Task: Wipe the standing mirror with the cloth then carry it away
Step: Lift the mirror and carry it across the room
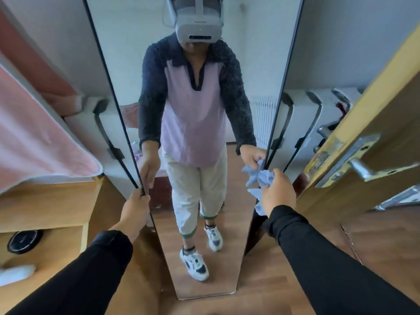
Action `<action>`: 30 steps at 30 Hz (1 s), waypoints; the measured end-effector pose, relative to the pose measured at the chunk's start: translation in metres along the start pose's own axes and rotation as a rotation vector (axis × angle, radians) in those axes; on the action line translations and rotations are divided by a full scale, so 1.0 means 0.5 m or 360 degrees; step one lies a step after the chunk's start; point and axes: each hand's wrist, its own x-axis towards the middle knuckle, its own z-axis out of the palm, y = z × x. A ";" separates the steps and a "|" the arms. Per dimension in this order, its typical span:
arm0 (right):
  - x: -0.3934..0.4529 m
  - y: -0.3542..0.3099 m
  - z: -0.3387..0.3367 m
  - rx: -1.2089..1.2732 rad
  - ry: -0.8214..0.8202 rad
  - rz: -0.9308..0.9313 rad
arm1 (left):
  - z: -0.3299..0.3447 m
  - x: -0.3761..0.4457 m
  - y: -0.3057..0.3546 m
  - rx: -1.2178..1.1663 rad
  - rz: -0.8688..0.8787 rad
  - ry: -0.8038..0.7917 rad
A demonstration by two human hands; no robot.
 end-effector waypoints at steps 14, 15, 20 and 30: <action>0.070 -0.056 -0.045 -0.0304 -0.0150 -0.0128 | -0.032 0.059 0.034 0.0321 0.0107 -0.0119; 0.073 -0.053 -0.048 -0.0256 -0.0170 -0.0178 | -0.031 0.061 0.036 0.0315 0.0102 -0.0110; 0.083 -0.049 -0.069 -0.0134 -0.0377 -0.0281 | -0.034 0.064 0.040 0.0124 0.0040 -0.0115; 0.079 -0.044 -0.096 0.0135 -0.0693 -0.0224 | -0.045 0.047 0.054 -0.0097 -0.0026 -0.0109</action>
